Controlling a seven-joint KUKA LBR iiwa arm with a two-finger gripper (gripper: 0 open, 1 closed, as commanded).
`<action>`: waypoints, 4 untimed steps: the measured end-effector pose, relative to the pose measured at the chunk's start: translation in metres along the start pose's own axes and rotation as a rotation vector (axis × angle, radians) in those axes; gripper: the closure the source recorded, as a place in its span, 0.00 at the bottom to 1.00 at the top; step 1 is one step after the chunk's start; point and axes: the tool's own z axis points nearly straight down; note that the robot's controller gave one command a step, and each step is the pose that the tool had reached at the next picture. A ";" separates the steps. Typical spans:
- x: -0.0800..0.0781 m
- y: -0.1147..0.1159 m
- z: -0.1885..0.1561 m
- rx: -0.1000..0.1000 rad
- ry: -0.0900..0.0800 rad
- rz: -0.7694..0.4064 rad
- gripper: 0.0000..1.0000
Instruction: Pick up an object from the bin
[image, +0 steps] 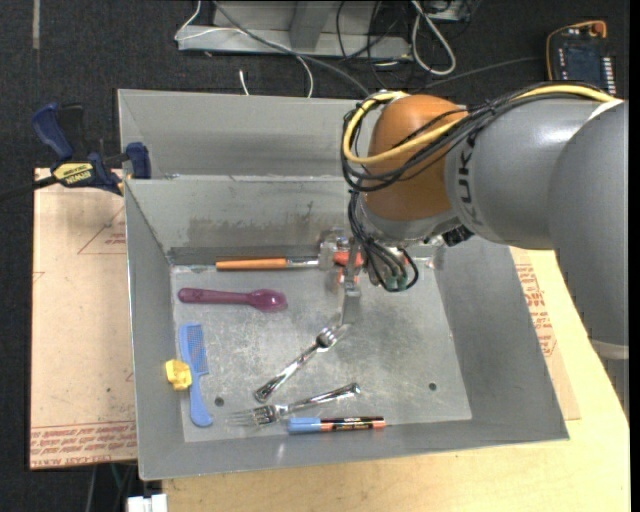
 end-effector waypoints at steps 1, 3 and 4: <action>-0.002 0.000 -0.004 0.000 -0.007 0.001 0.00; 0.042 0.017 -0.009 0.000 -0.013 -0.272 0.00; 0.056 0.032 0.027 -0.002 0.001 -0.433 0.00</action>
Offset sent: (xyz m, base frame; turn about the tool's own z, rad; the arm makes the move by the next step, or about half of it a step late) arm -0.0359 0.0155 -0.0554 -0.2313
